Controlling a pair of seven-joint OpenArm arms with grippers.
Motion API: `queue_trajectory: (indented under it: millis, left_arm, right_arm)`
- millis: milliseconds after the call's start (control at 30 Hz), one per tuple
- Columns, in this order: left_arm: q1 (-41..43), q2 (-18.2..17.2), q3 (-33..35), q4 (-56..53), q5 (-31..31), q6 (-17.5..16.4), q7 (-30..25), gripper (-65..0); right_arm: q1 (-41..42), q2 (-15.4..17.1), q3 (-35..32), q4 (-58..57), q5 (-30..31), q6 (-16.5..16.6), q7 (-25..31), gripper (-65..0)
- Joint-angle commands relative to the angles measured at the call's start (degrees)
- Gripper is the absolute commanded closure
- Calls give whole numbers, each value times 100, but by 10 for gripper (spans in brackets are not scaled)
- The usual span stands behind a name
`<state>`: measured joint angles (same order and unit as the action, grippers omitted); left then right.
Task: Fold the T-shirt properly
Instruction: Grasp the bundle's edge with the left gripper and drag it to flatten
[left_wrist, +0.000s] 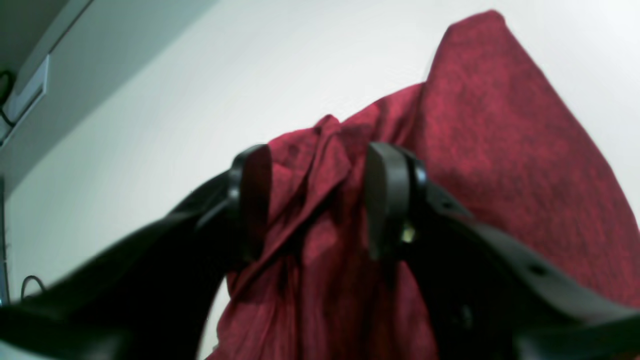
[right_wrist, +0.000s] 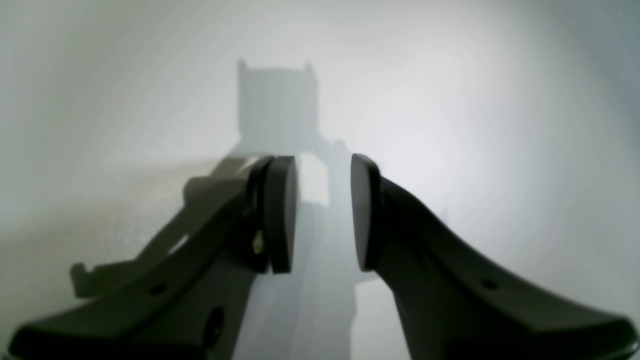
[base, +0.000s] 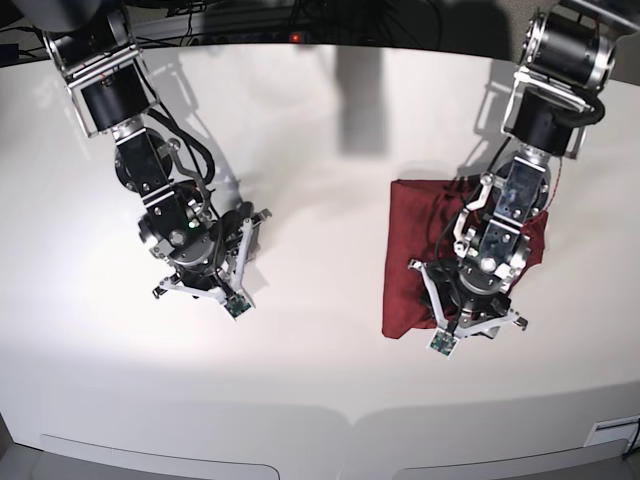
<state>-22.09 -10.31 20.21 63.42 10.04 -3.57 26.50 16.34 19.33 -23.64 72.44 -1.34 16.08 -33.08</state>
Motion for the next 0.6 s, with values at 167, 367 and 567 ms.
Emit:
queue_trajectory:
  millis: [167,367,567]
  left_arm:
    - [-157,-20,-26,63,17,55,-190,-123]
    - [-160,-20,-26,-9,20,52,-490,-135]
    - [-157,-20,-26,-389,17,55,-671,-195]
  right_arm:
    - [155,33,48,101,0,-48,85,-191]
    - [155,33,48,101,0,-48,63,-191]
    - [155,33,48,101,0,-48,63,-191]
